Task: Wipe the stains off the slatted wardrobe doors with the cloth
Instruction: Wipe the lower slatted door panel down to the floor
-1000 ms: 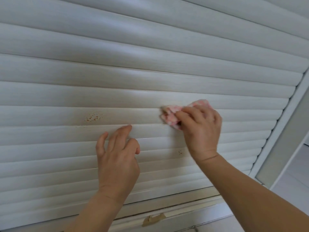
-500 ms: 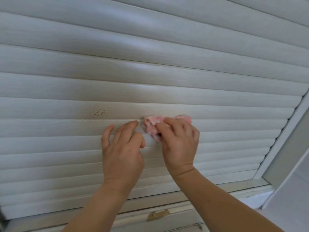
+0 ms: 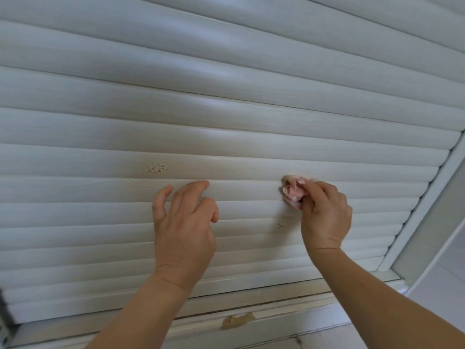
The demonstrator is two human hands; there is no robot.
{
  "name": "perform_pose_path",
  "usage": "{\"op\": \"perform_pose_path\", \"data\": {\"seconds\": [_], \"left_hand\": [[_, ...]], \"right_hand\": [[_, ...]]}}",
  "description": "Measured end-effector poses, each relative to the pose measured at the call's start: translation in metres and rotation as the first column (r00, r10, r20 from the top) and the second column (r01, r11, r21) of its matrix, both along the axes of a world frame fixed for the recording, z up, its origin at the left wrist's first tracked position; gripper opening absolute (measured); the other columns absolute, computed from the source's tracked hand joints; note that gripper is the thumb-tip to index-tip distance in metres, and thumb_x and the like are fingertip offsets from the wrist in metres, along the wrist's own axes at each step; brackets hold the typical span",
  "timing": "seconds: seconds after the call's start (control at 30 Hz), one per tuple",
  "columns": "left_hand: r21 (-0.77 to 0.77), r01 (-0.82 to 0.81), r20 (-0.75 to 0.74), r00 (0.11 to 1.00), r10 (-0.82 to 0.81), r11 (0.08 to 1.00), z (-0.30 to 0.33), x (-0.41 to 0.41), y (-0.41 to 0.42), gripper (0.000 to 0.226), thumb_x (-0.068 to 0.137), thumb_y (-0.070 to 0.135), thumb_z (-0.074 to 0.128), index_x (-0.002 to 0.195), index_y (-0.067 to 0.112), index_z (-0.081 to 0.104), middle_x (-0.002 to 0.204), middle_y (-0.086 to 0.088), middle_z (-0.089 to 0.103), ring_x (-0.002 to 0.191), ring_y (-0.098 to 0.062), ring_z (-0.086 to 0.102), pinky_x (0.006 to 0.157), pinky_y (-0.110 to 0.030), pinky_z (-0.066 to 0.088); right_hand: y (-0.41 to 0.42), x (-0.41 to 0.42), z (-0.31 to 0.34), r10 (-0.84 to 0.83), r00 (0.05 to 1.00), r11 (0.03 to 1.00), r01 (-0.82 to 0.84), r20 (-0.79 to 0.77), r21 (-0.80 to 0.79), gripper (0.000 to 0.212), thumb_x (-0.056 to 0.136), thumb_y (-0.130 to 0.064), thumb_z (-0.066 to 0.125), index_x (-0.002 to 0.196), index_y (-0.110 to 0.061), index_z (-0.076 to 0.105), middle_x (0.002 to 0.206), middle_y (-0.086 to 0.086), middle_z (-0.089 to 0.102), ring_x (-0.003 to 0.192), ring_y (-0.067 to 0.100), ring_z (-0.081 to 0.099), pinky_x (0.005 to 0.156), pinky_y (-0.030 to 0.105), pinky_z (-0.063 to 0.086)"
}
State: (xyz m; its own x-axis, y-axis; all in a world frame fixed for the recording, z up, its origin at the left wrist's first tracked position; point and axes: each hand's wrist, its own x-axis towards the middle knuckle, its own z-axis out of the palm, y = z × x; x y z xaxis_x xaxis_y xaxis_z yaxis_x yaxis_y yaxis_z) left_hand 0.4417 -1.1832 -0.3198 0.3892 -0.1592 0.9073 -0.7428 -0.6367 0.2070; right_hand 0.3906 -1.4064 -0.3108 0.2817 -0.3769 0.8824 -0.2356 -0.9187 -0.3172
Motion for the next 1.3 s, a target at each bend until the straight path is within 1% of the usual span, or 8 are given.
{"op": "perform_pose_path", "data": {"seconds": [0.13, 0.37, 0.47, 0.6, 0.7, 0.97, 1.2, 1.3], "left_hand": [[-0.005, -0.004, 0.003, 1.000, 0.004, 1.000, 0.001, 0.002, 0.006, 0.022, 0.065, 0.003, 0.035, 0.064, 0.019, 0.050, 0.106, -0.004, 0.064, 0.103, -0.014, 0.050, 0.107, -0.034, 0.014], [-0.076, -0.044, 0.021, 0.999, 0.046, 0.996, 0.002, 0.008, 0.019, 0.020, 0.065, 0.006, 0.037, 0.062, 0.018, 0.052, 0.094, -0.003, 0.062, 0.094, -0.017, 0.051, 0.103, -0.033, 0.019], [-0.142, -0.072, 0.018, 0.997, 0.075, 0.987, 0.005, 0.008, 0.028, 0.019, 0.066, 0.007, 0.040, 0.061, 0.017, 0.055, 0.085, -0.001, 0.058, 0.087, -0.018, 0.047, 0.091, -0.030, 0.023], [-0.279, -0.147, -0.036, 0.989, 0.143, 0.949, 0.006, 0.016, 0.050, 0.018, 0.065, 0.007, 0.040, 0.060, 0.015, 0.056, 0.081, -0.004, 0.054, 0.082, -0.019, 0.046, 0.082, -0.028, 0.022], [-0.387, -0.206, -0.113, 0.978, 0.176, 0.899, 0.004, 0.026, 0.070, 0.020, 0.062, 0.007, 0.038, 0.062, 0.014, 0.056, 0.081, -0.006, 0.051, 0.082, -0.018, 0.045, 0.081, -0.026, 0.020], [-0.500, -0.269, -0.195, 0.961, 0.195, 0.823, -0.005, 0.039, 0.104, 0.020, 0.063, 0.006, 0.037, 0.067, 0.011, 0.057, 0.086, -0.010, 0.053, 0.084, -0.018, 0.043, 0.079, -0.024, 0.018], [-0.553, -0.193, -0.196, 0.976, 0.099, 0.810, -0.004, 0.042, 0.093, 0.025, 0.058, 0.008, 0.038, 0.070, 0.016, 0.059, 0.102, -0.007, 0.059, 0.097, -0.021, 0.050, 0.089, -0.031, 0.023], [-0.548, -0.170, -0.182, 0.980, 0.082, 0.819, -0.005, 0.041, 0.087, 0.023, 0.059, 0.008, 0.039, 0.068, 0.016, 0.059, 0.106, -0.007, 0.061, 0.100, -0.021, 0.049, 0.092, -0.034, 0.025]], "right_hand": [[0.028, 0.012, -0.003, 0.064, 0.997, 0.996, -0.067, 0.040, 0.061, 0.040, 0.081, -0.025, 0.040, 0.101, -0.021, 0.074, 0.099, 0.005, 0.069, 0.087, 0.038, 0.059, 0.070, 0.037, 0.038], [0.096, 0.039, 0.003, 0.299, 0.954, 0.918, -0.283, 0.014, -0.278, 0.019, 0.077, -0.026, 0.059, 0.084, -0.024, 0.076, 0.093, -0.006, 0.066, 0.089, 0.021, 0.043, 0.060, 0.024, 0.042], [0.115, 0.049, 0.009, 0.352, 0.936, 0.848, -0.332, -0.028, -0.413, 0.012, 0.072, -0.019, 0.069, 0.081, -0.022, 0.076, 0.086, -0.003, 0.068, 0.084, 0.022, 0.044, 0.054, 0.027, 0.046], [0.137, 0.060, 0.015, 0.370, 0.928, 0.798, -0.338, -0.037, -0.499, 0.020, 0.081, -0.011, 0.059, 0.092, -0.016, 0.075, 0.083, 0.002, 0.068, 0.079, 0.022, 0.047, 0.066, 0.033, 0.048], [0.162, 0.068, 0.018, 0.353, 0.935, 0.785, -0.315, -0.033, -0.534, 0.014, 0.077, -0.007, 0.068, 0.086, -0.016, 0.073, 0.079, 0.002, 0.067, 0.074, 0.023, 0.052, 0.067, 0.034, 0.048], [0.225, 0.086, 0.033, 0.339, 0.938, 0.704, -0.307, -0.076, -0.641, 0.010, 0.077, -0.025, 0.067, 0.083, -0.028, 0.074, 0.079, -0.005, 0.065, 0.071, 0.020, 0.056, 0.065, 0.031, 0.024], [0.156, 0.053, 0.029, 0.216, 0.969, 0.810, -0.245, -0.118, -0.533, 0.021, 0.077, -0.026, 0.059, 0.087, -0.027, 0.077, 0.086, 0.004, 0.064, 0.079, 0.022, 0.045, 0.063, 0.030, 0.035], [0.145, 0.045, 0.029, 0.234, 0.966, 0.867, -0.257, -0.108, -0.427, 0.025, 0.077, -0.025, 0.055, 0.089, -0.025, 0.077, 0.093, -0.005, 0.056, 0.081, 0.021, 0.049, 0.059, 0.026, 0.038]]}}
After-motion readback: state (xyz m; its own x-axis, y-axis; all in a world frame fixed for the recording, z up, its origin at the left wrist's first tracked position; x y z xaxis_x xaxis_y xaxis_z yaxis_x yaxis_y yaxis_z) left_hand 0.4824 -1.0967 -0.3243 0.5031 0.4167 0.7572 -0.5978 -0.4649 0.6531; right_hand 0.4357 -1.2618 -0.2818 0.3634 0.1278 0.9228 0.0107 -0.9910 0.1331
